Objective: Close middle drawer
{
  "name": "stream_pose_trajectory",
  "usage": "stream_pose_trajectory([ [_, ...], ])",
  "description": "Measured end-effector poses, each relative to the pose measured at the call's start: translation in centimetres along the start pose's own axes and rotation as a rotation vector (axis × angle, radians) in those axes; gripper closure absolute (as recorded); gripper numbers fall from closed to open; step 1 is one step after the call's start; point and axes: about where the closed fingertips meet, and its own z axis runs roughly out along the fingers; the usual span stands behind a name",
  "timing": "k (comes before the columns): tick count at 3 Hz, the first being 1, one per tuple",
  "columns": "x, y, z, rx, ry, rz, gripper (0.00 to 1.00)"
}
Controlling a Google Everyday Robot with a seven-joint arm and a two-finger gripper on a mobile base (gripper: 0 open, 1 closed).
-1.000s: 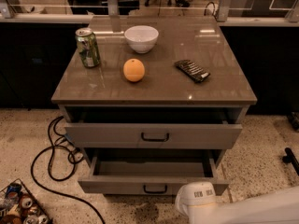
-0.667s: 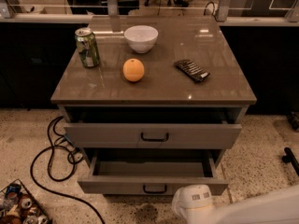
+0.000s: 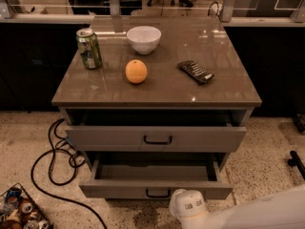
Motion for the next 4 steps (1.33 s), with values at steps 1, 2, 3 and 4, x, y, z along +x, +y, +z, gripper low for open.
stream_pose_trajectory([
  [1,-0.1,-2.7,1.0,0.077,0.012,-0.008,1.00],
  [2,0.2,-6.6,1.9,0.158,0.022,-0.002,1.00],
  [3,0.4,-8.3,2.4,0.192,0.024,0.004,1.00],
  [4,0.7,-9.5,2.9,0.223,0.028,0.019,1.00],
])
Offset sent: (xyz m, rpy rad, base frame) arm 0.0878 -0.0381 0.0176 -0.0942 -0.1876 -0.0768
